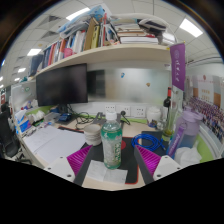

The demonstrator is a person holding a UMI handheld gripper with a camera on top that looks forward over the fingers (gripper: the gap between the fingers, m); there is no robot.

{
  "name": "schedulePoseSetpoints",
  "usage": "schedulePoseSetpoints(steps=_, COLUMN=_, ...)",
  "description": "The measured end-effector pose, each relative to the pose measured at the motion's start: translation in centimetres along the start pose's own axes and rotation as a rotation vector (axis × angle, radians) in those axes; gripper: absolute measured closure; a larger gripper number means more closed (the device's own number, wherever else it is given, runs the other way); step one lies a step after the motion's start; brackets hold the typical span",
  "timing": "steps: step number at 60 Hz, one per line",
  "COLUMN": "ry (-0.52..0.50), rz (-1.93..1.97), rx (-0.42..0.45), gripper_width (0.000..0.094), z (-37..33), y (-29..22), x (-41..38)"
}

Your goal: Pour water

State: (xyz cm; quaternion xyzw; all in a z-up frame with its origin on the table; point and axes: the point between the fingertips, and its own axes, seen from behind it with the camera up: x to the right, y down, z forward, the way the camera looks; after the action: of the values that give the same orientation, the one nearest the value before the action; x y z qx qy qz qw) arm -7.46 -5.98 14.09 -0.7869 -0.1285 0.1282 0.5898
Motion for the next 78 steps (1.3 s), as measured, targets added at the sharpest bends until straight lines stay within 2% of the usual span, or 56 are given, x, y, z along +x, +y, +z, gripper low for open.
schedulePoseSetpoints(steps=11, ry=-0.010, rz=-0.032, rx=0.033, gripper_width=0.0092, z=6.2, y=1.4, x=0.0)
schedulePoseSetpoints(steps=17, ry=0.000, rz=-0.030, rx=0.054, gripper_width=0.0137, z=8.3, y=1.3, x=-0.2)
schedulePoseSetpoints(steps=30, ry=0.053, rz=0.017, rx=0.111, gripper_width=0.0419, z=11.6, y=0.1, x=0.3)
schedulePoseSetpoints(steps=45, ry=0.135, rz=-0.013, rx=0.124, gripper_width=0.0574, z=13.3, y=-0.6, x=0.9)
schedulePoseSetpoints(steps=51, ry=0.172, rz=-0.027, rx=0.097, gripper_width=0.0632, z=13.9, y=-0.6, x=0.7)
schedulePoseSetpoints(steps=57, ry=0.193, rz=-0.046, rx=0.056, gripper_width=0.0650, z=14.3, y=-0.6, x=0.7)
schedulePoseSetpoints(steps=65, ry=0.269, rz=-0.199, rx=0.015, gripper_width=0.0651, z=14.4, y=-2.8, x=2.0)
schedulePoseSetpoints(steps=71, ry=0.295, rz=-0.482, rx=-0.056, gripper_width=0.0652, z=15.5, y=-5.1, x=2.7)
schedulePoseSetpoints(steps=78, ry=0.271, rz=-0.853, rx=-0.190, gripper_width=0.0649, z=18.0, y=-5.8, x=3.4)
